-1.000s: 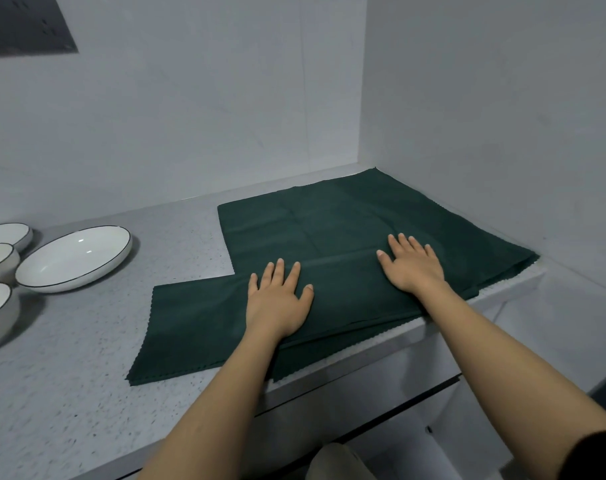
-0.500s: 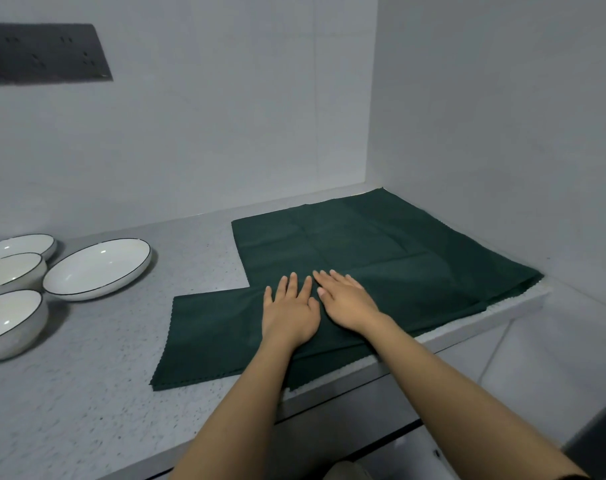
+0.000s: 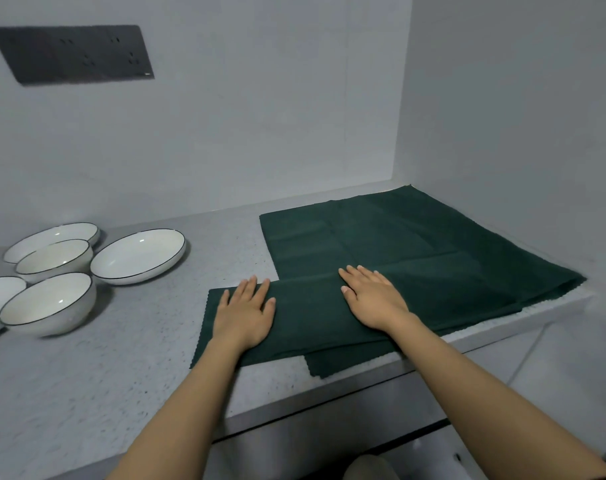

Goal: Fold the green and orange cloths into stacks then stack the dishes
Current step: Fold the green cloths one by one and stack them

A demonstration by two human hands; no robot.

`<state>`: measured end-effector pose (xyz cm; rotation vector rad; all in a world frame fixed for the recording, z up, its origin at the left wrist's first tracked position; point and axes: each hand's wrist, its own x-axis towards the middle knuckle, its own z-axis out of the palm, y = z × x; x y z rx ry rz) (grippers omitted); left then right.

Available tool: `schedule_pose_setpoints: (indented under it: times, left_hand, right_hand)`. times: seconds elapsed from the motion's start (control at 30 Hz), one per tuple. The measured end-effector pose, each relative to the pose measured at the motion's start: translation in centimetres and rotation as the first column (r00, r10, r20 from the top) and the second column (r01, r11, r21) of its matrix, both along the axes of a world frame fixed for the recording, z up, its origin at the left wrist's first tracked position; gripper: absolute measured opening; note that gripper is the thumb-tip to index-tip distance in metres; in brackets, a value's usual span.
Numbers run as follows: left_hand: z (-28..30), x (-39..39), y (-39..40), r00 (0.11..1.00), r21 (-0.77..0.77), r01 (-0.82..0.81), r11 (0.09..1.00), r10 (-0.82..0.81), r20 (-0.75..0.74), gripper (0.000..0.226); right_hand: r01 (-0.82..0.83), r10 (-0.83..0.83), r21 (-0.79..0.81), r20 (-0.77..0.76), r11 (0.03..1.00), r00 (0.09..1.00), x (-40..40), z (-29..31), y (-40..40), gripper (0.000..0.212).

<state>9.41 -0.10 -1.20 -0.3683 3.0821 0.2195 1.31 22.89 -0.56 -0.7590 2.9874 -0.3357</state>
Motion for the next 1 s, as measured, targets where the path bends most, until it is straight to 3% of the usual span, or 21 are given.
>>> schedule_pose_setpoints:
  times: [0.2, 0.3, 0.4, 0.5, 0.6, 0.73, 0.9, 1.0]
  left_hand:
    - [0.0, 0.6, -1.3, 1.0, 0.025, 0.0, 1.0, 0.0, -0.002, 0.054]
    - [0.5, 0.6, -2.0, 0.996, 0.112, 0.013, 0.994, -0.002, -0.091, 0.046]
    - [1.1, 0.2, -3.4, 0.978, 0.085, 0.003, 0.996, 0.014, -0.208, 0.039]
    - [2.1, -0.2, -4.8, 0.977, 0.062, -0.03, 0.998, 0.042, -0.209, 0.035]
    - [3.4, -0.8, -6.0, 0.976, 0.17, -0.084, 0.982, 0.115, -0.184, 0.016]
    - [4.9, -0.7, -7.1, 0.969, 0.621, -0.129, 0.773, 0.232, -0.087, 0.027]
    - [5.5, 0.3, -7.8, 0.963, 0.72, -0.23, 0.655, 0.262, 0.069, 0.023]
    - [5.6, 0.7, -8.5, 0.959, 0.733, -0.276, 0.622, 0.231, 0.165, 0.033]
  right_hand:
    - [0.009, -0.008, 0.037, -0.014, 0.999, 1.0, 0.5, 0.6, -0.8, 0.049]
    - [-0.084, 0.078, -0.063, -0.091, 0.994, 0.993, 1.4, 1.2, -2.3, 0.051]
    - [-0.202, 0.194, -0.17, -0.061, 0.965, 0.979, 2.0, 2.0, -4.1, 0.043]
    - [-0.227, 0.227, -0.087, -0.007, 0.97, 0.974, 1.7, 2.3, -5.2, 0.045]
    - [-0.213, 0.213, -0.003, 0.042, 0.977, 0.976, 0.9, 2.5, -5.7, 0.057]
    - [-0.206, 0.201, 0.037, 0.102, 0.978, 0.974, 0.3, 2.9, -6.5, 0.069]
    - [-0.212, 0.196, 0.081, 0.168, 0.974, 0.966, -0.1, 3.1, -6.8, 0.084]
    - [-0.224, 0.201, 0.091, 0.213, 0.97, 0.956, 0.1, 3.3, -6.8, 0.096]
